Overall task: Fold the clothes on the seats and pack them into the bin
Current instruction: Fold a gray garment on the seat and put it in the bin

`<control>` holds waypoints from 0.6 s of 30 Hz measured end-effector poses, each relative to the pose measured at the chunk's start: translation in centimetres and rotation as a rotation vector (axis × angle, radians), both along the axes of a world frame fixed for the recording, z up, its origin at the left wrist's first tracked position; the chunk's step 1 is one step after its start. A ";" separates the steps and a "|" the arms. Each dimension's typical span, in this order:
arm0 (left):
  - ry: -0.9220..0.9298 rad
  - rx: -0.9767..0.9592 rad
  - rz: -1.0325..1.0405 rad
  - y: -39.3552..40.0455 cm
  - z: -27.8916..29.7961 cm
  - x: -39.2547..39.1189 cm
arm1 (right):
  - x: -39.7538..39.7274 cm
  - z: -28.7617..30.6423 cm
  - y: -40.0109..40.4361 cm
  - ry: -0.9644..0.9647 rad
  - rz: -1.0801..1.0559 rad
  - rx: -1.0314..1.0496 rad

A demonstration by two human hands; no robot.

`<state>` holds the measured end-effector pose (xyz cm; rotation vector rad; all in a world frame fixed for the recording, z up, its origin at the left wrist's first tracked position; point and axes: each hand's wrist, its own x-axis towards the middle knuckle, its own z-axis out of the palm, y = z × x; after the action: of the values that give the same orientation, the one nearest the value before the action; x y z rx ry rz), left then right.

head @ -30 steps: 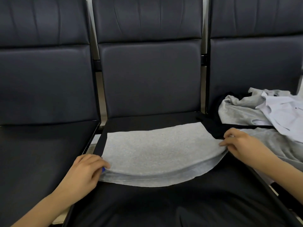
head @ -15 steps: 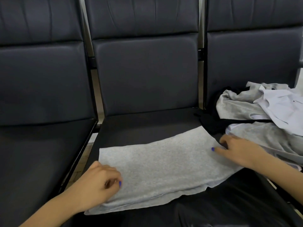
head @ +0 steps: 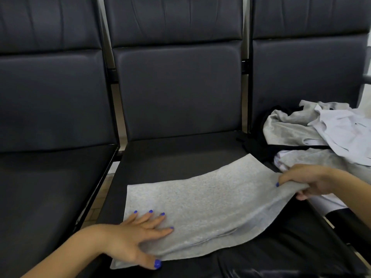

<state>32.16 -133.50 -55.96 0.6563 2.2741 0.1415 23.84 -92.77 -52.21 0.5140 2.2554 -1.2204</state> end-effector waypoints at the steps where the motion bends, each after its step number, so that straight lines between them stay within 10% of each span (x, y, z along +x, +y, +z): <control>1: -0.091 0.055 0.006 -0.3 0.7 0.2 | 0.4 0.4 0.3 -0.021 -0.017 -0.086; 5: -0.313 0.528 0.276 -1.4 3.3 1.5 | 1.7 2.7 -1.4 0.040 -0.048 -0.449; 11: -0.045 0.997 0.967 -1.9 3.5 1.6 | 2.7 6.2 -8.3 0.108 0.138 -0.583; 18: -0.432 1.315 1.404 -1.9 3.5 1.2 | 5.2 5.8 -20.3 0.003 0.458 -0.694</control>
<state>33.35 -135.43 -52.48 -0.5253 1.5245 2.2282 29.05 -113.06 -46.42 -0.2524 1.6502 -1.6068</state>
